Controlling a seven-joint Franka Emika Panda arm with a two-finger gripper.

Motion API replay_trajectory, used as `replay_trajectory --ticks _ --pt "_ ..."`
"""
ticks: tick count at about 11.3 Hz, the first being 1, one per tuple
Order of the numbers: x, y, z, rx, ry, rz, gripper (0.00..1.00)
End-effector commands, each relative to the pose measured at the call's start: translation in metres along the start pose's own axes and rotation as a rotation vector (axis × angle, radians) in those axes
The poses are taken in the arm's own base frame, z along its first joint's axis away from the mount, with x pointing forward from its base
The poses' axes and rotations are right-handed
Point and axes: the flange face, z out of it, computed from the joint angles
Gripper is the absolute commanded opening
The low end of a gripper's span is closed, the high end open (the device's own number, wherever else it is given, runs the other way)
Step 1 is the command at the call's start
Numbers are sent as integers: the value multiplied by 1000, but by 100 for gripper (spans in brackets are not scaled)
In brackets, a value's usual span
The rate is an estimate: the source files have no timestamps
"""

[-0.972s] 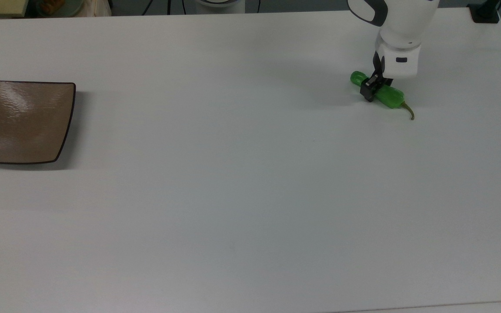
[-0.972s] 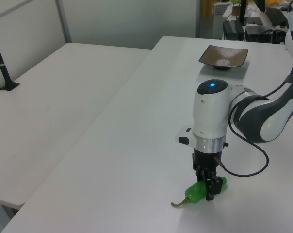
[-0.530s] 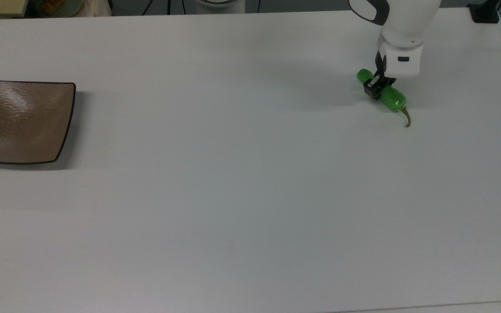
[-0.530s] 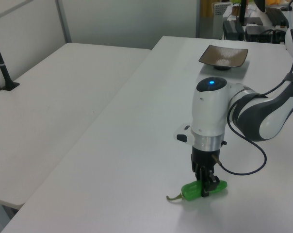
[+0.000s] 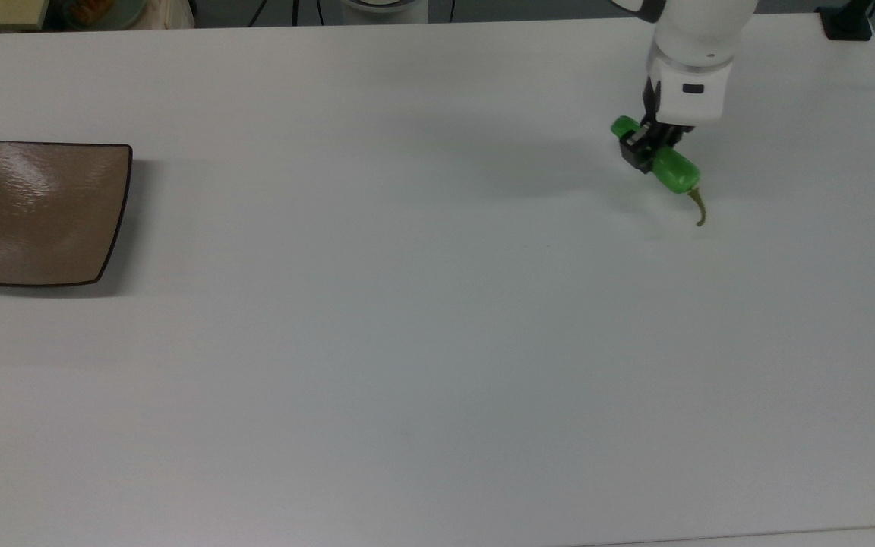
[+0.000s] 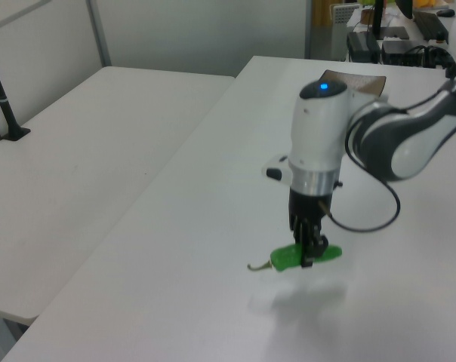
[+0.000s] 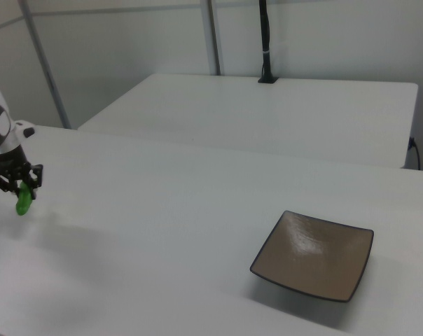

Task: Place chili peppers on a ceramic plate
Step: 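Lift the pepper and carry it toward the brown square plate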

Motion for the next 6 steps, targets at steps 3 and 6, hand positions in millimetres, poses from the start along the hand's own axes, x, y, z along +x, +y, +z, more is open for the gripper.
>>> replay_trajectory --ticks 3,6 --pt "-38 101 -57 -148 -103 -53 31" --pt "-63 187 -81 -239 -103 53 31"
